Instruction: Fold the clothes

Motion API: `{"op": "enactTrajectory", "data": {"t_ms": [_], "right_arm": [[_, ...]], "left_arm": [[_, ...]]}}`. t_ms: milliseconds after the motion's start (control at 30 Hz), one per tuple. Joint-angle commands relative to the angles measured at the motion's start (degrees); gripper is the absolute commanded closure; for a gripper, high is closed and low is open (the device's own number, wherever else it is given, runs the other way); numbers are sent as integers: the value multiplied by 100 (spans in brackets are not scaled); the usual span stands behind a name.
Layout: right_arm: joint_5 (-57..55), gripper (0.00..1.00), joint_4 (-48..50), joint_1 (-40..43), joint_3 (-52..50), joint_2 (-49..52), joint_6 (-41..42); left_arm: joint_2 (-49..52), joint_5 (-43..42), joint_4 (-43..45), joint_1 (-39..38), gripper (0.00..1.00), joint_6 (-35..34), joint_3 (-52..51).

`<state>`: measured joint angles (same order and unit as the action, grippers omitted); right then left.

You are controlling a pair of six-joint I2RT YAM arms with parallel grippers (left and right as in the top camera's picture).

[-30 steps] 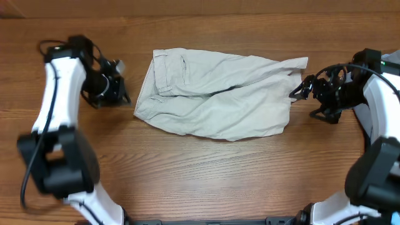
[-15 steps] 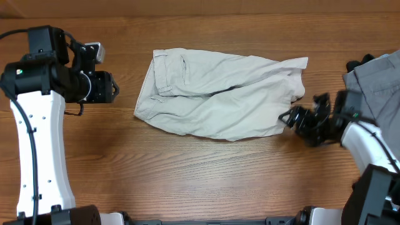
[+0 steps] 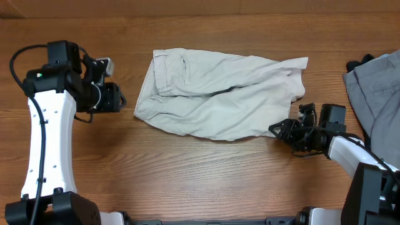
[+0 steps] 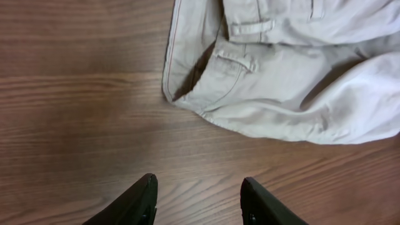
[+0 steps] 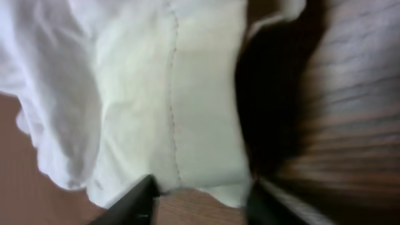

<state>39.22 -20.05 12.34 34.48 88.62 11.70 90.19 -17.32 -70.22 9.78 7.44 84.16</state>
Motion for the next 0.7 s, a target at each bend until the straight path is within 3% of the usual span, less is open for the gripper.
{"op": "enactTrajectory", "data": {"t_ms": [0,100,167,267,500,667], "right_arm": [[164,66,-140,-50,-39,-50,-13],[160,73,-369,-50,-33,-111,-17],[160,86,-402,-37,-28,-221,-15],[168,96,-667,-33,76,-535,-13],[-179,96,-1414,-33,376,-1620,-9],[-960,96,-1880,-39,374,-1690,-9]], "left_arm": [[50,35,57,-9,53,-61,-155],[50,35,76,-9,53,-59,-177],[50,28,127,-11,53,-61,-177],[50,-81,216,-11,52,-59,-177],[50,-94,385,-13,49,-59,-195],[50,-94,380,-13,49,-59,-195]]}}
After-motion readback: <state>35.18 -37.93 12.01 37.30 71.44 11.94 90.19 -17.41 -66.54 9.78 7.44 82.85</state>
